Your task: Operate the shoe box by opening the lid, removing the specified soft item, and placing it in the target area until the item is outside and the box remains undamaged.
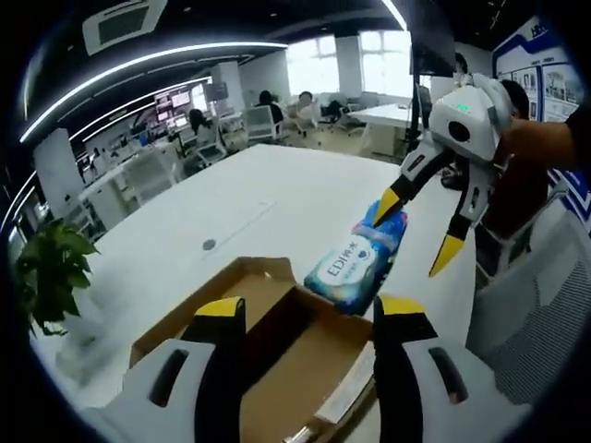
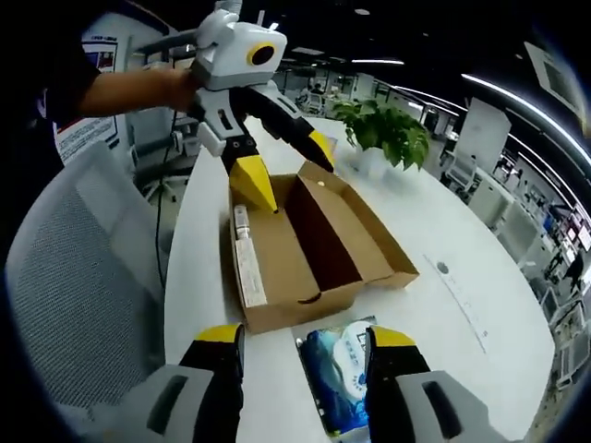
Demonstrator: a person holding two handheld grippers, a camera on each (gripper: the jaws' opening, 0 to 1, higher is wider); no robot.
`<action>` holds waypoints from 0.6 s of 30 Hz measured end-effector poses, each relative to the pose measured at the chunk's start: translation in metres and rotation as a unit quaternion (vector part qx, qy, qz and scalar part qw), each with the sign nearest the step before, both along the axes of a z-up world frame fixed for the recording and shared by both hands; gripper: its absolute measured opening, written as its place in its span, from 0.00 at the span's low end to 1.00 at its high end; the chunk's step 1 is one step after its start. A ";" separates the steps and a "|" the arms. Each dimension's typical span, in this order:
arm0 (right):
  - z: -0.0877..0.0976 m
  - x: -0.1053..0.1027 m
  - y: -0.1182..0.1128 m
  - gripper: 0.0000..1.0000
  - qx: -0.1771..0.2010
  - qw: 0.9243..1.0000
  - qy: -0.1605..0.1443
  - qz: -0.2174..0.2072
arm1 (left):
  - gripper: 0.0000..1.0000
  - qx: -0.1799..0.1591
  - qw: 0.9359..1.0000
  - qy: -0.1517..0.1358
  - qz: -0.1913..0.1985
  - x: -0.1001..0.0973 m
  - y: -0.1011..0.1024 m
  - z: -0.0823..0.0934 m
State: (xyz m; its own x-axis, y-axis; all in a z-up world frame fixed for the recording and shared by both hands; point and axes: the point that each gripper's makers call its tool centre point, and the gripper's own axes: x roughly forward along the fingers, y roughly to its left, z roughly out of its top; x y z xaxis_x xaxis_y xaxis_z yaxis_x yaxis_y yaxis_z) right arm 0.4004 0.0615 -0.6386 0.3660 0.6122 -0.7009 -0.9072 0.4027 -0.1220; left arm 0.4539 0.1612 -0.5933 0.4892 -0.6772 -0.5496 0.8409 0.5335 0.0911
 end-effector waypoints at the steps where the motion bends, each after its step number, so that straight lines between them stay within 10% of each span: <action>1: -0.001 0.000 0.004 0.50 -0.002 1.000 -0.001 0.005 | 0.58 0.000 1.000 0.000 0.000 -0.001 0.002 0.000; 18: -0.039 0.009 0.071 0.42 -0.014 0.993 0.017 0.119 | 0.74 -0.042 0.999 0.003 0.017 -0.055 0.065 -0.006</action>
